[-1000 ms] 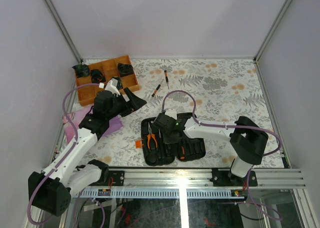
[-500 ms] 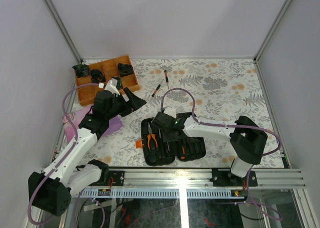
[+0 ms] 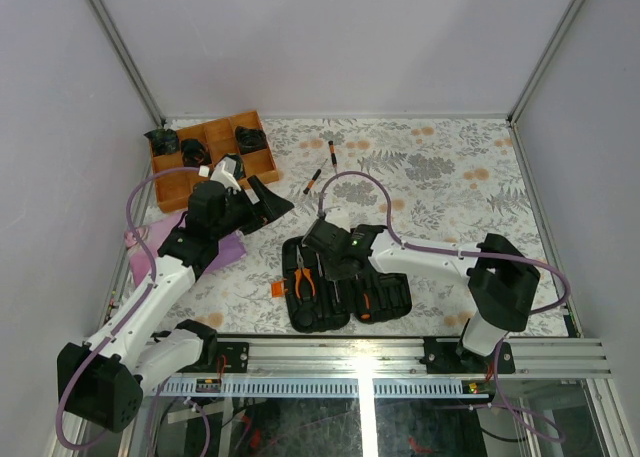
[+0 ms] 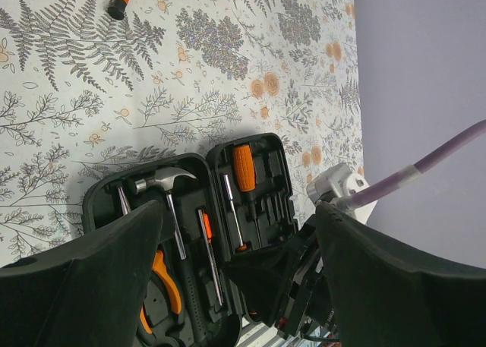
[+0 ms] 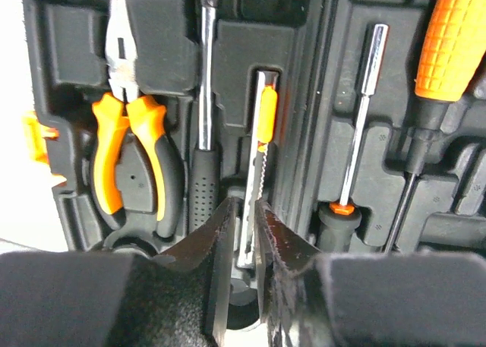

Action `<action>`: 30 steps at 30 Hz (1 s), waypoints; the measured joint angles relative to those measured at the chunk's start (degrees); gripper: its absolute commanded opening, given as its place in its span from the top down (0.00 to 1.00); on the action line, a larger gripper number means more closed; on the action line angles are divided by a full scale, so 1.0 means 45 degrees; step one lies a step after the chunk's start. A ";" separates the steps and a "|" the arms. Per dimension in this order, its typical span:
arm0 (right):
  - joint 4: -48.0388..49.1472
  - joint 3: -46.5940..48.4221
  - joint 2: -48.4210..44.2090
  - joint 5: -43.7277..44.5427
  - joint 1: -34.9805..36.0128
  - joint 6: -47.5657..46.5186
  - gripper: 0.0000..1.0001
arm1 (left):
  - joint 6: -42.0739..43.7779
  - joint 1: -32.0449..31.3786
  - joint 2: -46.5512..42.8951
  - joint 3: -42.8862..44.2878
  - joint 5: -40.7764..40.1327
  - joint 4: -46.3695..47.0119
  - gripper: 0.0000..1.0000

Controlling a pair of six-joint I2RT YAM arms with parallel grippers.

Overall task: Sort the tools into containers
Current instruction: Place the utility knife in the storage box.

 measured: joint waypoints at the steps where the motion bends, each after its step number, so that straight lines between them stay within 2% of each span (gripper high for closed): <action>1: -0.0005 0.0087 0.0010 0.0000 0.0000 -0.0058 0.82 | 0.0000 0.0000 0.0000 0.0000 0.0000 0.0000 0.20; 19: 0.0214 0.0345 0.0894 -0.0248 -0.0335 -0.0398 0.85 | 0.0000 0.0000 0.0000 0.0000 0.0034 0.0000 0.20; 30: 0.0204 0.0355 0.1146 -0.0432 -0.0345 -0.0427 0.91 | 0.0000 0.0019 0.0000 0.0000 0.0087 0.0000 0.20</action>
